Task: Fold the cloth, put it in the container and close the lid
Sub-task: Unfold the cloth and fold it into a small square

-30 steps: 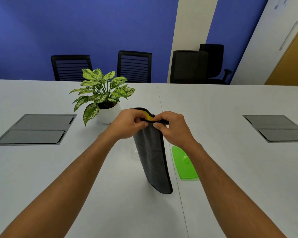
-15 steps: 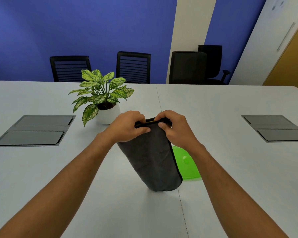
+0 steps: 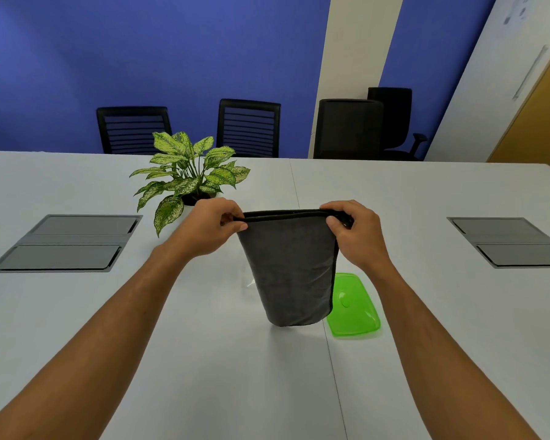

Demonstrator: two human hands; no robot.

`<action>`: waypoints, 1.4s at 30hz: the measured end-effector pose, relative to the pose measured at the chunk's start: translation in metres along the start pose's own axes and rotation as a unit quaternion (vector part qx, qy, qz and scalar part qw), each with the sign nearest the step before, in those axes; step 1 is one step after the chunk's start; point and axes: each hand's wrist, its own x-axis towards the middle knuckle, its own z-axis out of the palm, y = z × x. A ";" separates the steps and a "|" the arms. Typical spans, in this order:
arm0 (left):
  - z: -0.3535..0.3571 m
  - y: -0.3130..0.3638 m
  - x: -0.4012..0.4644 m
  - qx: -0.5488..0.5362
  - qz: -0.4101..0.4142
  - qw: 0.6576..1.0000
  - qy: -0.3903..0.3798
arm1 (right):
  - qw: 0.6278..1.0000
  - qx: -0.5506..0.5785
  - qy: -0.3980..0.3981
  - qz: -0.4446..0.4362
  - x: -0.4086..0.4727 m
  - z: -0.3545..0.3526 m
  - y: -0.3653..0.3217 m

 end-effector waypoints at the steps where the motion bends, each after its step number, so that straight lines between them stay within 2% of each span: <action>1: 0.000 0.001 0.000 -0.001 0.004 1.000 0.006 | 1.000 0.003 0.002 0.003 0.001 -0.001 0.001; 7: 0.010 0.017 0.002 -0.075 0.026 0.993 0.082 | 1.000 0.015 0.008 0.025 0.005 -0.005 0.004; 11: 0.016 0.027 0.004 -0.120 0.030 0.988 0.095 | 0.999 -0.007 -0.018 0.044 0.003 -0.011 0.010; 13: 0.020 0.033 0.006 -0.139 0.033 0.986 0.089 | 0.996 -0.077 -0.031 0.033 0.002 -0.012 0.010; 16: 0.027 0.046 0.008 -0.147 0.058 0.986 0.057 | 0.973 -0.221 -0.050 -0.048 0.000 -0.006 -0.001; 18: 0.034 0.055 0.008 -0.136 0.088 0.986 0.033 | 0.980 -0.156 -0.091 -0.084 -0.002 0.005 -0.018; 21: 0.039 0.064 0.008 -0.133 0.115 0.984 0.015 | 0.986 0.010 -0.154 -0.064 -0.008 0.022 -0.037; 24: 0.037 0.063 0.007 -0.157 0.097 0.982 0.043 | 0.994 0.038 -0.091 -0.052 -0.009 0.032 -0.040; 28: 0.039 0.057 0.004 -0.179 0.068 0.979 0.072 | 0.996 -0.012 -0.056 -0.069 -0.006 0.043 -0.043; 32: 0.044 0.050 0.002 -0.275 0.023 0.958 0.074 | 0.992 -0.071 -0.018 -0.100 -0.002 0.046 -0.047; 34: 0.049 0.045 -0.001 -0.301 0.004 0.952 0.060 | 0.988 -0.109 -0.011 -0.107 0.000 0.045 -0.048; 38: 0.071 0.031 -0.014 -0.241 -0.025 0.970 -0.010 | 0.987 -0.135 -0.004 -0.084 0.002 0.036 -0.048; 42: 0.103 0.014 -0.037 -0.198 -0.095 0.972 -0.088 | 0.990 -0.125 0.004 -0.064 0.003 0.027 -0.042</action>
